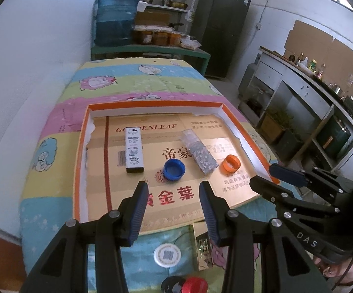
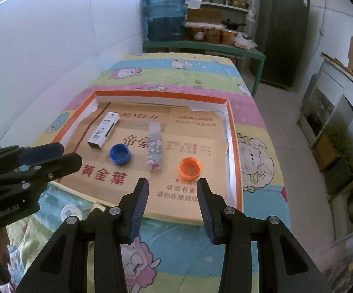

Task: Organize rigid objects
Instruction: 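Withdraw both open grippers from the tray, then move both open grippers toward the items lying on the quilt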

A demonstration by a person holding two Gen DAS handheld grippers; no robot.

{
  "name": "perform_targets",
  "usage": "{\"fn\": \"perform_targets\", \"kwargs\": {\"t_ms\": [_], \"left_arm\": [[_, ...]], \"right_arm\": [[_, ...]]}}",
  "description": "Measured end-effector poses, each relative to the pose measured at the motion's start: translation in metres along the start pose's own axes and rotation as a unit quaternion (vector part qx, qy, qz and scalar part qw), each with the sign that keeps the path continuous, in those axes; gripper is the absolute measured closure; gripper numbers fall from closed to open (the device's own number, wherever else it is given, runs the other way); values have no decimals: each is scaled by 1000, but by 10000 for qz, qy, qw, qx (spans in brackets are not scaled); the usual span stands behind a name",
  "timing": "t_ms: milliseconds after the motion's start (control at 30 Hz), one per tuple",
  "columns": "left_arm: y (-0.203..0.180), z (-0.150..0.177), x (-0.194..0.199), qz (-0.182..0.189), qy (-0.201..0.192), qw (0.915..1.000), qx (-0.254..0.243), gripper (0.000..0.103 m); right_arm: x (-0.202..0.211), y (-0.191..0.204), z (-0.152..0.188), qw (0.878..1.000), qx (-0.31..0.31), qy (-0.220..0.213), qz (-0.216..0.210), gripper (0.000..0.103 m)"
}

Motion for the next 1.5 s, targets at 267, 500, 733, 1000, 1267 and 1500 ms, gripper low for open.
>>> {"fn": "perform_targets", "kwargs": {"t_ms": [267,500,733,1000,1267,1500], "left_arm": [[1,9,19,-106,-42,9999,37,60],[-1,17,34,-144,-77,9999,42,60],[-4,24,50,-172,-157,9997,50,60],[-6,33,66,-191,-214,9996,69,60],[-7,45,77,-179,-224,9995,90,60],[-8,58,85,-171,-203,9996,139,60]], "right_arm": [[20,11,10,10000,44,-68,-43,61],[37,18,19,9999,80,-127,-62,61],[55,22,25,9997,103,-214,-58,61],[73,28,38,9996,122,-254,-68,61],[82,33,50,9996,121,-232,-76,61],[88,36,64,9997,119,-202,-97,61]]}}
Point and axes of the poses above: each gripper's, at about its wrist camera, not at the fingertips, and x roughly against the way its jaws point, y to its left, z to its underside, the point moved 3 cm from there along -x, roughly the way its jaws point, and after that the axes turned 13 degrees about -x, right-handed, at the moved point
